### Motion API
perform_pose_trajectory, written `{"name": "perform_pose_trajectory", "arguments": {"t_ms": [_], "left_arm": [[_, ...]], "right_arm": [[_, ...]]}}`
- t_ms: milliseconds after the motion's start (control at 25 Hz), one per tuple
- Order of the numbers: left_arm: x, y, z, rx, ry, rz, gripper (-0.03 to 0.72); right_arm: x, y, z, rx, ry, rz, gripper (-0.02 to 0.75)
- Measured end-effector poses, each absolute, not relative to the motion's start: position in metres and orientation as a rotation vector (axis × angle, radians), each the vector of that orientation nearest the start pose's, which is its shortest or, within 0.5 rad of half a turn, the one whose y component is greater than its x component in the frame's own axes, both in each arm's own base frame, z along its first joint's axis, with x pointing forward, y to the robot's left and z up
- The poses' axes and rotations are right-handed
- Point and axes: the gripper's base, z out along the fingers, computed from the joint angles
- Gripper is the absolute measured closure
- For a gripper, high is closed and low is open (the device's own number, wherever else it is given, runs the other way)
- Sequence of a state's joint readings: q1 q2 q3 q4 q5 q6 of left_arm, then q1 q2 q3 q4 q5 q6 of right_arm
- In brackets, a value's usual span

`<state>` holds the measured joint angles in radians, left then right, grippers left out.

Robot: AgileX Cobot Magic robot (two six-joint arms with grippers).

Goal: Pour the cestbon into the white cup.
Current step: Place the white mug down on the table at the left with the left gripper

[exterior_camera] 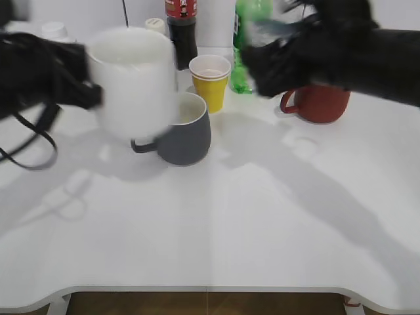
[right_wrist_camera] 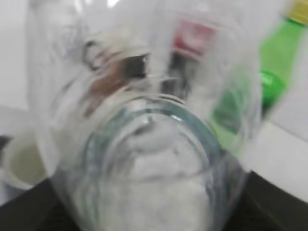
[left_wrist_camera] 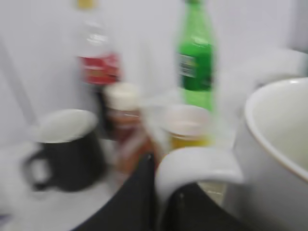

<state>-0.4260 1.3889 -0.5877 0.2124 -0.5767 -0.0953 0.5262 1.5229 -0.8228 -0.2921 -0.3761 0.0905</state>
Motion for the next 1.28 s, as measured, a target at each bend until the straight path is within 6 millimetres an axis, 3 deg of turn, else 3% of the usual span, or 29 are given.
{"name": "perform_pose_trajectory", "arguments": {"t_ms": [200, 320, 440, 840, 1040, 1280], "left_arm": [[0.277, -0.075, 0.24, 0.342, 1.661, -0.221, 0.66], [0.293, -0.05, 0.226, 0.254, 1.637, -0.171, 0.66], [0.305, -0.037, 0.209, 0.208, 1.598, -0.161, 0.66], [0.319, -0.038, 0.141, 0.215, 1.72, -0.191, 0.66], [0.319, -0.041, 0.124, 0.261, 1.75, -0.213, 0.66], [0.32, -0.044, 0.12, 0.298, 1.744, -0.235, 0.66]], "right_arm": [[0.295, 0.132, 0.249, -0.484, 1.732, 0.351, 0.284], [0.292, 0.127, 0.24, -0.464, 1.761, 0.352, 0.284], [0.288, 0.125, 0.233, -0.47, 1.778, 0.355, 0.284], [0.288, 0.126, 0.219, -0.462, 1.823, 0.371, 0.284], [0.288, 0.126, 0.219, -0.454, 1.824, 0.377, 0.284], [0.288, 0.126, 0.219, -0.452, 1.825, 0.378, 0.284]]}}
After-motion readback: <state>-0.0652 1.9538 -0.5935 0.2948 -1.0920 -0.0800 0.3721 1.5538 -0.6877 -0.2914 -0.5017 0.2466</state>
